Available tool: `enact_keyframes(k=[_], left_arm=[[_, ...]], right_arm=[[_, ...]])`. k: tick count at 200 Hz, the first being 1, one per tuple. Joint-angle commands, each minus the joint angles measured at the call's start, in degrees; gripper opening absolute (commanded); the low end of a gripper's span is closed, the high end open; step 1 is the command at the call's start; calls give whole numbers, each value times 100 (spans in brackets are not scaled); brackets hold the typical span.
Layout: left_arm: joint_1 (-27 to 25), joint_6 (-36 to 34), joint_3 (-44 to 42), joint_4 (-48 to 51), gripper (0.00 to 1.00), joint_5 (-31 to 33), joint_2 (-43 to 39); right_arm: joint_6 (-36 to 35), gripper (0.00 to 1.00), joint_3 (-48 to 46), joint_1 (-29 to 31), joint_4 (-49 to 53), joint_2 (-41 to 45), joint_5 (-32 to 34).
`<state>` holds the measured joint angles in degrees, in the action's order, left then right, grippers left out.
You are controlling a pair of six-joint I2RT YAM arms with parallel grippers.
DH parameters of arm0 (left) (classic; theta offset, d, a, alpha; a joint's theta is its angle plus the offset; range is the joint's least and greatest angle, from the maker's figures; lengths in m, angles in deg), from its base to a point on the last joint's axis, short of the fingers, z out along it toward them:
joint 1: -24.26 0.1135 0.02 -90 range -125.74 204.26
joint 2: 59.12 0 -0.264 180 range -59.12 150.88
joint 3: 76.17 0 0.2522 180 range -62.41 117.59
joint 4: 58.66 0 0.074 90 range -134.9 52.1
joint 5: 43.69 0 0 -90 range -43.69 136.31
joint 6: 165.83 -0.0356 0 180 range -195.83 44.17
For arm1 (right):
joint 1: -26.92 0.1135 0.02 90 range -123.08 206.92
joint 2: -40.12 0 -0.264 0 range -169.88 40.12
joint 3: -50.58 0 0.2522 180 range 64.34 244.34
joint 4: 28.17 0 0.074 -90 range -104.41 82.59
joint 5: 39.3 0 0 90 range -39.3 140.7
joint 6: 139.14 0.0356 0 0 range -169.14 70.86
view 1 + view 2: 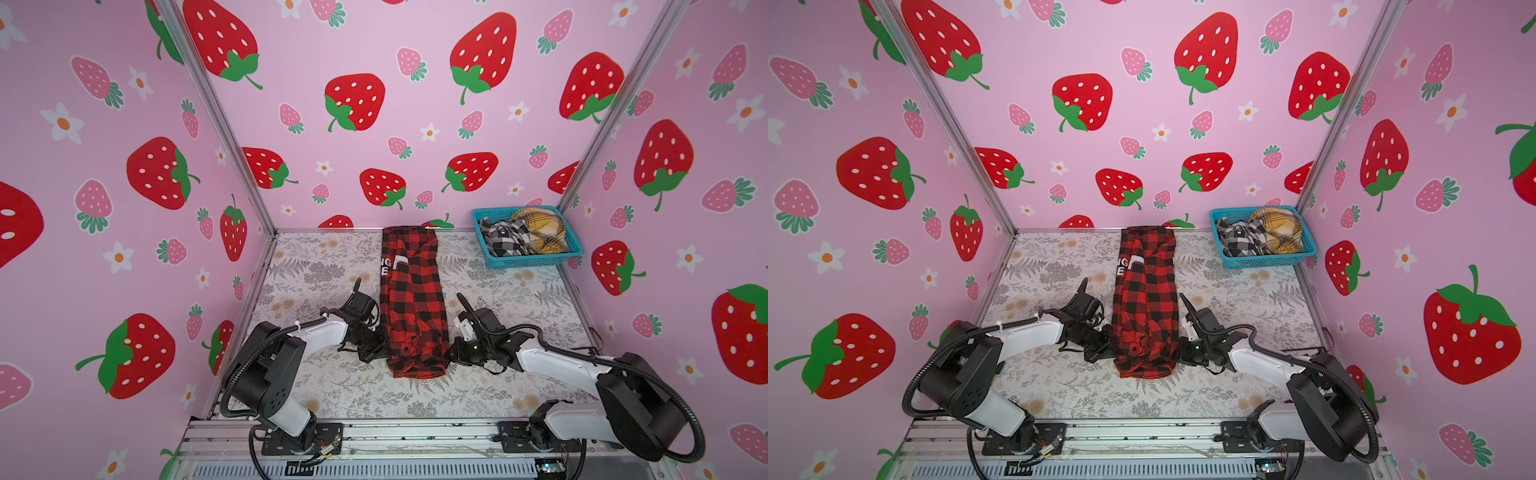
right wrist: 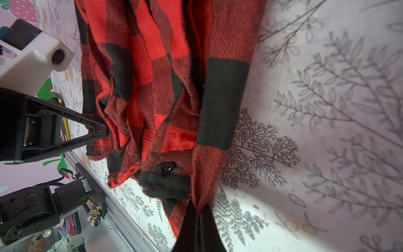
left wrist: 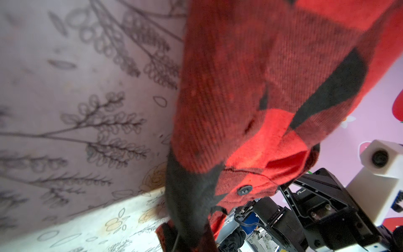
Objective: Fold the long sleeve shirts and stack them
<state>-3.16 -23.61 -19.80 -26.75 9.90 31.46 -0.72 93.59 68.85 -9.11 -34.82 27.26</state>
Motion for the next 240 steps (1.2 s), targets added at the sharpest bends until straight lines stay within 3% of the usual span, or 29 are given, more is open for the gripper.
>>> enact_keyframes(k=[1, 116, 192, 240], left_arm=[[-133, -2, -221, 293, 0, -12, -223], [-488, 218, -644, 584, 0, -60, -1005], [-589, 275, -737, 475, 0, -85, -947], [-703, 452, -940, 549, 0, -175, -1328]], right_arm=[[218, 0, -150, 177, 19, 168, 96], [882, 0, -707, 711, 183, 1158, 355], [844, 0, -528, 833, 263, 849, 313], [1159, 0, -562, 1060, 596, 1412, 492]])
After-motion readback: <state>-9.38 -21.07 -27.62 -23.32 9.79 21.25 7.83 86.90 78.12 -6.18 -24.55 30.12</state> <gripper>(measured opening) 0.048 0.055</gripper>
